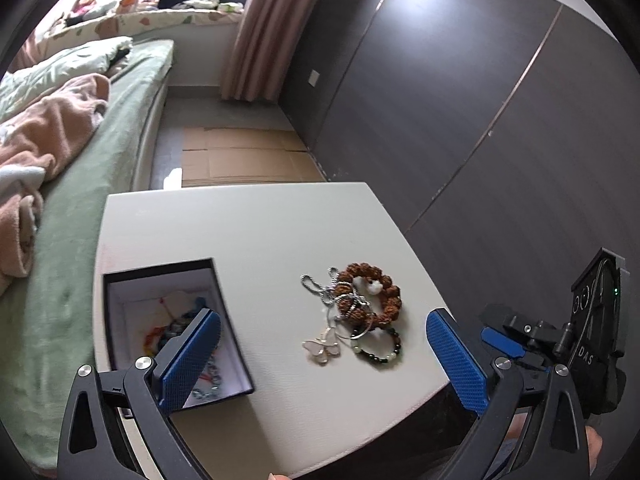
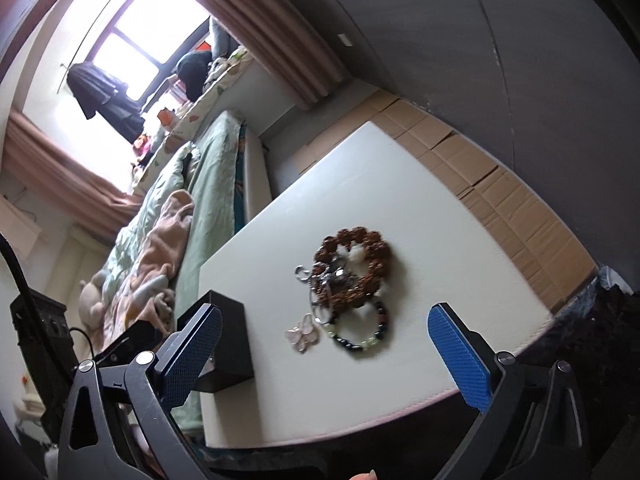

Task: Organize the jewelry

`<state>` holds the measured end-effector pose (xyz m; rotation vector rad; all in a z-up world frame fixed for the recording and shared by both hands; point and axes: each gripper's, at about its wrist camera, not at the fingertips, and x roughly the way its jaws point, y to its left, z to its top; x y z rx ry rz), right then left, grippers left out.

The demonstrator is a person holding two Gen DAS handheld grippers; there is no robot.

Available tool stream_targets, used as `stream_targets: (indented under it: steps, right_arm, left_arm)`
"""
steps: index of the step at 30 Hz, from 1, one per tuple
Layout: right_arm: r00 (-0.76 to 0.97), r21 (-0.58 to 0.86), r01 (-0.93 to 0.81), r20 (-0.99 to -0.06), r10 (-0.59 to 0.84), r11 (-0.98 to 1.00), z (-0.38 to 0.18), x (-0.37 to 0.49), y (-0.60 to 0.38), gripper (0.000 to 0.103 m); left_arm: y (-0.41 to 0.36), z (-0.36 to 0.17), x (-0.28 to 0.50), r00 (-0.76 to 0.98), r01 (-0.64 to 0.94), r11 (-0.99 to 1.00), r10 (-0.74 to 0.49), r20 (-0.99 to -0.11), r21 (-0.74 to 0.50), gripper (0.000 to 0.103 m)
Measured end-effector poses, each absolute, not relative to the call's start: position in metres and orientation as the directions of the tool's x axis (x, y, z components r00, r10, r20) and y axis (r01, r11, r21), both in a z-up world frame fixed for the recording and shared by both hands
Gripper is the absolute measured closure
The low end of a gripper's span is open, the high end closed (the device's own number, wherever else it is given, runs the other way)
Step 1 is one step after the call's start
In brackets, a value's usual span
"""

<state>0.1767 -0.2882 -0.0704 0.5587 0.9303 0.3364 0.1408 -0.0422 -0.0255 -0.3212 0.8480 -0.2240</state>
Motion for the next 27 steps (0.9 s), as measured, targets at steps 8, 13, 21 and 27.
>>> stream_targets:
  steps: [8, 13, 21, 27]
  right_arm:
    - [0.546, 0.581, 0.006, -0.684, 0.484, 0.814, -0.078, 0.180, -0.310, 0.000]
    - [0.551, 0.570, 0.027, -0.694, 0.463, 0.821, -0.080, 0.181, -0.321, 0.000]
    - [0.529, 0.587, 0.047, -0.701, 0.478, 0.808, -0.089, 0.189, -0.329, 0.000]
    - [0.509, 0.602, 0.069, -0.707, 0.491, 0.796, -0.096, 0.195, -0.332, 0.000]
  left_arm:
    - [-0.068, -0.033, 0.149, 0.619, 0.097, 0.943, -0.309, -0.722, -0.320, 0.001]
    - [-0.077, -0.045, 0.158, 0.586, 0.101, 0.943, -0.314, -0.747, -0.317, 0.001]
    - [-0.095, -0.074, 0.170, 0.486, 0.123, 0.963, -0.270, -0.831, -0.241, 0.025]
    - [-0.103, -0.094, 0.174, 0.432, 0.124, 0.975, -0.219, -0.875, -0.182, 0.028]
